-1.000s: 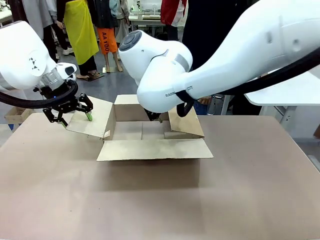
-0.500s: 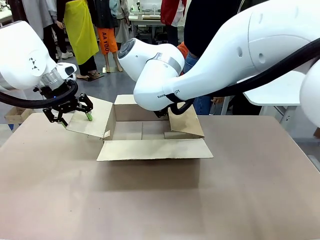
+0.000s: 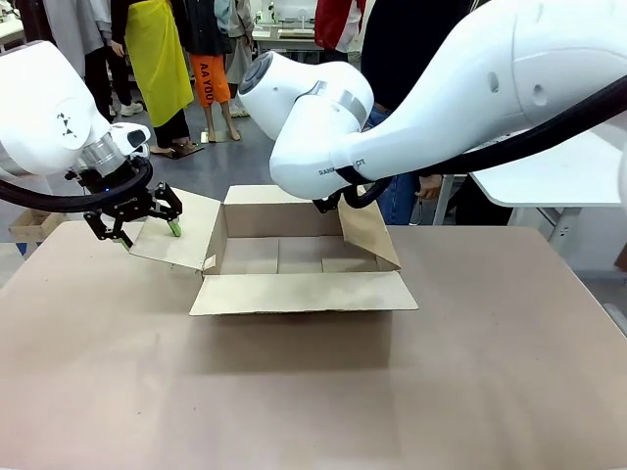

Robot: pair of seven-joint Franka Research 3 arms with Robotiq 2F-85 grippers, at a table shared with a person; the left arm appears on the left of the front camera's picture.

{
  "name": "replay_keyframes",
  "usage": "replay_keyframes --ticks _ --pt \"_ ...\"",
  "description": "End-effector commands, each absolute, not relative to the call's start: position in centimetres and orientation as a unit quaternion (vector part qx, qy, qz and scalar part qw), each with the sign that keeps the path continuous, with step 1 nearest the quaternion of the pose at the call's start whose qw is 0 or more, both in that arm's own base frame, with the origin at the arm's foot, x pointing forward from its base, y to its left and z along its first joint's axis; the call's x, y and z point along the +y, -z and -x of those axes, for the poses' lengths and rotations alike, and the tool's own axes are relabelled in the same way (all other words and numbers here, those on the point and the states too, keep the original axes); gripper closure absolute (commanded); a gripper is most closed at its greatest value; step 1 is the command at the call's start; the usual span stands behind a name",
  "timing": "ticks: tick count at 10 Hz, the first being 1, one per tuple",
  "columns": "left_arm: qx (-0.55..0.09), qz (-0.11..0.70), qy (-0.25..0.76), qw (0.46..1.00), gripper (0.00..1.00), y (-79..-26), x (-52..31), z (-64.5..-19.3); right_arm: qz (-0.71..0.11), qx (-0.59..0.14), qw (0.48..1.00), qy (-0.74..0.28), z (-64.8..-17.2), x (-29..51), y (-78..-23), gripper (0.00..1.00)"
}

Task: Pack the gift set into the box.
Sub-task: Place both hands on the side flaps of the Package Box and spread them outward.

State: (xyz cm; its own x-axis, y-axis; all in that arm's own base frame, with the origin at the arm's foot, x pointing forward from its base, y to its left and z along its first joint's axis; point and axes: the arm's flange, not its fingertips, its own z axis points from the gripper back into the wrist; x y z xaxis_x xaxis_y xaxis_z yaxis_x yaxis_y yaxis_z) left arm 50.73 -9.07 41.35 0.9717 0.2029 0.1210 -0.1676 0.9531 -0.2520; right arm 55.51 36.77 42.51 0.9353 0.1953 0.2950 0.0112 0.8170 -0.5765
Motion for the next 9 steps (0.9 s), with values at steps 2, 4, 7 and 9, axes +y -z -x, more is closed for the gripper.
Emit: replay_keyframes --ticks 2,4,7,9 --pt "-0.074 0.114 -0.099 0.986 0.00 -41.6 -9.1 -50.6 0.274 -0.179 0.944 -0.038 -52.9 31.3 -44.7 0.00" --pt "-0.074 0.114 -0.099 0.986 0.00 -41.6 -9.1 -50.6 0.229 -0.169 0.958 -0.032 -51.7 26.8 -46.0 0.00" --pt "-0.074 0.114 -0.099 0.986 0.00 -41.6 -9.1 -50.6 0.117 -0.175 0.976 -0.058 -51.9 18.9 -44.6 0.00" --pt "-0.074 0.114 -0.099 0.986 0.00 -41.6 -9.1 -50.6 0.058 -0.178 0.982 -0.015 -51.9 14.3 -42.8 0.00"
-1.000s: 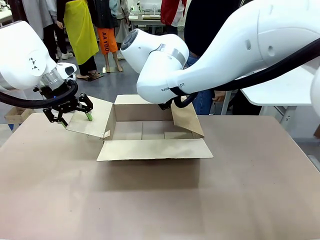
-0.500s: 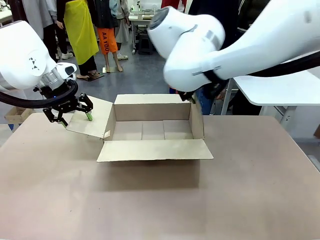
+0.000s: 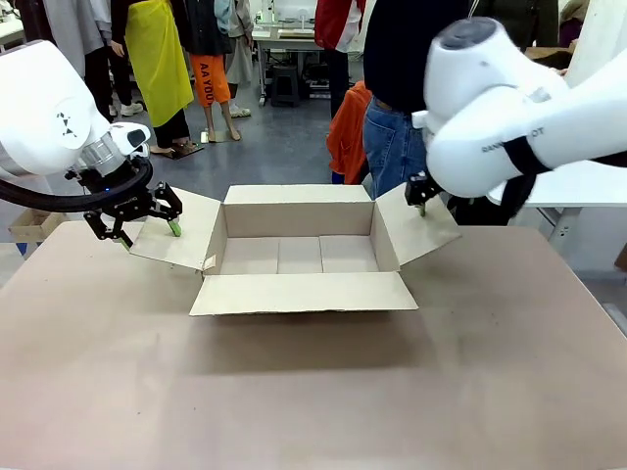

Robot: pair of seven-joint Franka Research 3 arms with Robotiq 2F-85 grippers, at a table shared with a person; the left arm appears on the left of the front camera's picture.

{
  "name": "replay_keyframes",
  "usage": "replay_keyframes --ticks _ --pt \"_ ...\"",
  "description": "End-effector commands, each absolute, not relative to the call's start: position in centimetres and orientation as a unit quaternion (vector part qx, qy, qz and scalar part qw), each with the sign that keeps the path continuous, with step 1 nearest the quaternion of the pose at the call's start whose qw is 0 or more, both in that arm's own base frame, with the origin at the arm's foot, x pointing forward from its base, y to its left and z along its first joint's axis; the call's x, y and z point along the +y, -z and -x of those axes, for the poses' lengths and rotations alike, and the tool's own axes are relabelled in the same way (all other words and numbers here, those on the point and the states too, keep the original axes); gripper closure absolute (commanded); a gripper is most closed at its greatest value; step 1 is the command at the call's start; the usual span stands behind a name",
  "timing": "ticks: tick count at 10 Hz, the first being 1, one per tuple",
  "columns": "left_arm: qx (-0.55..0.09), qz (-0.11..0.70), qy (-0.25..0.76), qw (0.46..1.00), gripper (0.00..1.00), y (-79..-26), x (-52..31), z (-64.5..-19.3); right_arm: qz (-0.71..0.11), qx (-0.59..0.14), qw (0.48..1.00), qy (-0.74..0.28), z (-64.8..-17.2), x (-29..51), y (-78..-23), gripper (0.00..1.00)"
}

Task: Pack the gift set into the box.
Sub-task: Place both hands on the side flaps of the Package Box and spread them outward, then lift both hands away from the flaps of the Package Box.

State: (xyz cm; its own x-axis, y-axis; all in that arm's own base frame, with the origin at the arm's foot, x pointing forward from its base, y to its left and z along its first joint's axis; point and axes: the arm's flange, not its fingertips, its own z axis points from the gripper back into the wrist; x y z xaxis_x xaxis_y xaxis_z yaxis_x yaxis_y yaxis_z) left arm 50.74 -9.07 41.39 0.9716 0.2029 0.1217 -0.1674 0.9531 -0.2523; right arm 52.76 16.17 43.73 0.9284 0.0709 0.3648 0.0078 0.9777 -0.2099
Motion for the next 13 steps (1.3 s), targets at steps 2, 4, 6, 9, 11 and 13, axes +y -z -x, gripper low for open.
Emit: replay_keyframes --ticks 2,4,6,9,11,13 --pt "-0.074 0.114 -0.099 0.986 0.00 -41.58 -9.10 -50.65 0.138 -0.187 0.972 -0.031 -52.77 18.74 -45.01 0.00" --pt "-0.074 0.114 -0.099 0.986 0.00 -41.58 -9.10 -50.65 0.138 -0.187 0.972 -0.031 -52.77 18.74 -45.01 0.00" --pt "-0.074 0.114 -0.099 0.986 0.00 -41.58 -9.10 -50.65 0.138 -0.187 0.972 -0.031 -52.77 18.74 -45.01 0.00" --pt "-0.074 0.114 -0.099 0.986 0.00 -41.58 -9.10 -50.65 0.138 -0.187 0.972 -0.031 -52.77 18.74 -45.01 0.00" --pt "-0.074 0.114 -0.099 0.986 0.00 -41.58 -9.10 -50.65 0.138 -0.187 0.972 -0.031 -52.77 18.74 -45.01 0.00" --pt "-0.074 0.114 -0.099 0.986 0.00 -41.58 -9.10 -50.65 0.138 -0.187 0.972 -0.031 -52.77 18.74 -45.01 0.00"
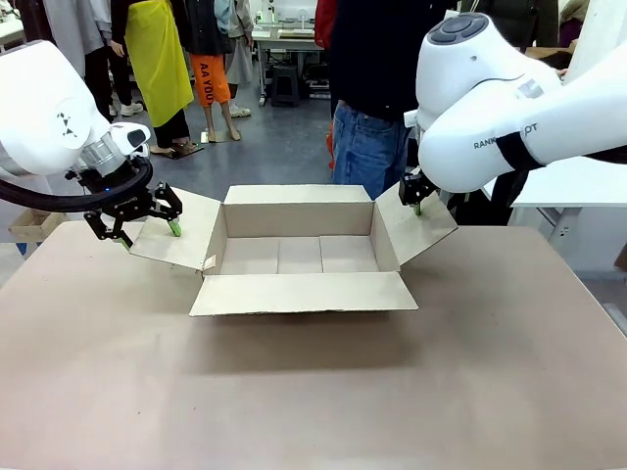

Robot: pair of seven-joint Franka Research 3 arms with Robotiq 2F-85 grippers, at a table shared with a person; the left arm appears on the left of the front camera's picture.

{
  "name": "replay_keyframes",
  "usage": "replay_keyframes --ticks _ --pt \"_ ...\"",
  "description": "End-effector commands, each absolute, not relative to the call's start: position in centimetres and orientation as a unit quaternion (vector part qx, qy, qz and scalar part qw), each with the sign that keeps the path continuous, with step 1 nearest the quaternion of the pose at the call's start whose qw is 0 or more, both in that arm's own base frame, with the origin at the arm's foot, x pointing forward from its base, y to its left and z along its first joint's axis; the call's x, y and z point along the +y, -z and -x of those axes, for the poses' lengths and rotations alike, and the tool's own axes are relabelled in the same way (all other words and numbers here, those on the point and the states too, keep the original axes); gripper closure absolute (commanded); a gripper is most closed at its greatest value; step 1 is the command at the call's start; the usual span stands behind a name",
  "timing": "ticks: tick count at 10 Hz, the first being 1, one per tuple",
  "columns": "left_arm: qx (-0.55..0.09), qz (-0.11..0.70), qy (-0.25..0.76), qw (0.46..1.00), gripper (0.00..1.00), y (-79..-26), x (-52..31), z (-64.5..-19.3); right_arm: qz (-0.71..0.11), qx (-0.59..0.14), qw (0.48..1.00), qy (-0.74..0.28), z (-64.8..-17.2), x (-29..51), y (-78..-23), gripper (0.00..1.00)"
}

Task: Pack the gift set into the box.
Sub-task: Lift both hands away from the flaps of the Package Box.

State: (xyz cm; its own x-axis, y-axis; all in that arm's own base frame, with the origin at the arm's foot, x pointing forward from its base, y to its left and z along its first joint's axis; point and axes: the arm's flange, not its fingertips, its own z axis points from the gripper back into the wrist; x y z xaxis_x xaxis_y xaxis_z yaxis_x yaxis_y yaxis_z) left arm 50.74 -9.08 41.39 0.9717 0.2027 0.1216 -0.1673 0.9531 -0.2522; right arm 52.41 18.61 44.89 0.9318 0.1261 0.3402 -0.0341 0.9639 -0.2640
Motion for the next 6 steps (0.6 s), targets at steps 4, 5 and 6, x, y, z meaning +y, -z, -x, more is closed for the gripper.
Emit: replay_keyframes --ticks 4,5,6 --pt "-0.074 0.114 -0.099 0.986 0.00 -41.58 -9.10 -50.65 0.138 -0.187 0.972 -0.031 -52.77 18.74 -45.01 0.00" --pt "-0.074 0.114 -0.099 0.986 0.00 -41.58 -9.10 -50.65 0.138 -0.187 0.972 -0.031 -52.77 18.74 -45.01 0.00" --pt "-0.074 0.114 -0.099 0.986 0.00 -41.58 -9.10 -50.65 0.138 -0.187 0.972 -0.031 -52.77 18.74 -45.01 0.00"
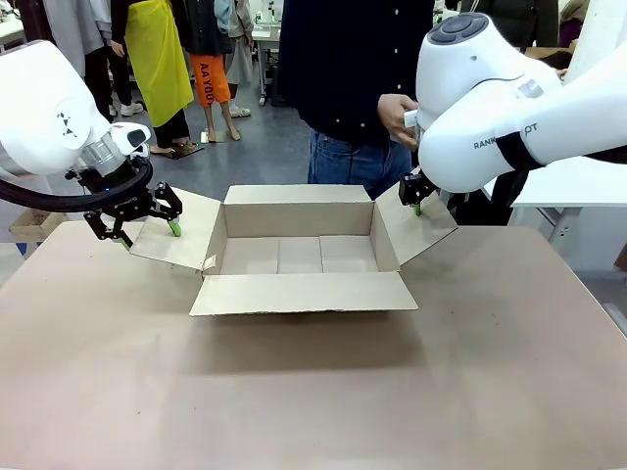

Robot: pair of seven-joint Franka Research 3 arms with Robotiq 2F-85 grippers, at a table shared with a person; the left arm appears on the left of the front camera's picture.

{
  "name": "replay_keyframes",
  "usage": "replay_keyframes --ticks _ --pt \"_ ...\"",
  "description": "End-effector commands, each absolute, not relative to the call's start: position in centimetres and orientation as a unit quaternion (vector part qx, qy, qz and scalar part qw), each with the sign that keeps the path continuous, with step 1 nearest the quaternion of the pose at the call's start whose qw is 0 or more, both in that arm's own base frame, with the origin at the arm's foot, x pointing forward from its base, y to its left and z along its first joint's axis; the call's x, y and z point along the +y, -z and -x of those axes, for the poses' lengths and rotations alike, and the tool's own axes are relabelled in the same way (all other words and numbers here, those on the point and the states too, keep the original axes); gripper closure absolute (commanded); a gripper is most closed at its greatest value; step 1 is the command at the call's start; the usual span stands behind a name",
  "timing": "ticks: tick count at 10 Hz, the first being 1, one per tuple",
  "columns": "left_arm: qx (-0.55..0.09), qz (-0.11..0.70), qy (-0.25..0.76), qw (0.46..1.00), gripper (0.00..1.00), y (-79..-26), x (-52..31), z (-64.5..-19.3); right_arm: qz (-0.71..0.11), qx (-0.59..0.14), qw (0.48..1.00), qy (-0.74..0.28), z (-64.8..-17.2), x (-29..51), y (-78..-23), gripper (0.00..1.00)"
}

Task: Pack the gift set into the box.
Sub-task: Lift both hands away from the flaps of the Package Box.

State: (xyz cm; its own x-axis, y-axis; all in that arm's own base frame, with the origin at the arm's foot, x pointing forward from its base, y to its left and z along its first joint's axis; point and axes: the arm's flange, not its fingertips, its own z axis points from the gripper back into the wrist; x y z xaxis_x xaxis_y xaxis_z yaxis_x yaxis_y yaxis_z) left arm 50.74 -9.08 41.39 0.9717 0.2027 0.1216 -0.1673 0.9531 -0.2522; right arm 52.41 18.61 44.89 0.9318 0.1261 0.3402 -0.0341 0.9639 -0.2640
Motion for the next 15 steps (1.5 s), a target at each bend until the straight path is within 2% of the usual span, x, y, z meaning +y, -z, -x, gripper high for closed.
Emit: replay_keyframes --ticks 1,15 --pt "-0.074 0.114 -0.099 0.986 0.00 -41.58 -9.10 -50.65 0.138 -0.187 0.972 -0.031 -52.77 18.74 -45.01 0.00" --pt "-0.074 0.114 -0.099 0.986 0.00 -41.58 -9.10 -50.65 0.138 -0.187 0.972 -0.031 -52.77 18.74 -45.01 0.00"
